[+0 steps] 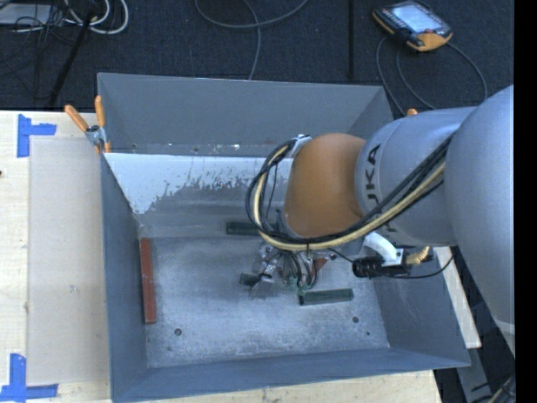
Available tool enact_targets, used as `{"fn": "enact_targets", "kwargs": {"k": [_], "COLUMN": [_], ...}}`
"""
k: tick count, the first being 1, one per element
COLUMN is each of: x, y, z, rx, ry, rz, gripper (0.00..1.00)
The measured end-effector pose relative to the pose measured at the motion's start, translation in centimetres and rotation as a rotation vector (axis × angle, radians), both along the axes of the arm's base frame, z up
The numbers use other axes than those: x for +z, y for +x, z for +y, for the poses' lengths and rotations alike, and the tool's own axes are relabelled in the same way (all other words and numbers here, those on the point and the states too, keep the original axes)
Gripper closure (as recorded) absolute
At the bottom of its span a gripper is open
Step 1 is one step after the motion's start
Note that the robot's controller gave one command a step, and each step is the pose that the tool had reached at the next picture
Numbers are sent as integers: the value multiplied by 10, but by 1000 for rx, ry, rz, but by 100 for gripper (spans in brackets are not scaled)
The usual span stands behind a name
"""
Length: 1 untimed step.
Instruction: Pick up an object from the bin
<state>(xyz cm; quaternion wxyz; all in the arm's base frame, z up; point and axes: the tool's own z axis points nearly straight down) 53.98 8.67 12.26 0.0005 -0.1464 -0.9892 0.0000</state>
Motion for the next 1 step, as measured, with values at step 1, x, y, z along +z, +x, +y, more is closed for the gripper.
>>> {"fn": "enact_targets", "kwargs": {"k": [1], "x": [12], "y": [-1], "z": [0], "rx": [0], "ry": [0], "rz": [1], "gripper": [100]}}
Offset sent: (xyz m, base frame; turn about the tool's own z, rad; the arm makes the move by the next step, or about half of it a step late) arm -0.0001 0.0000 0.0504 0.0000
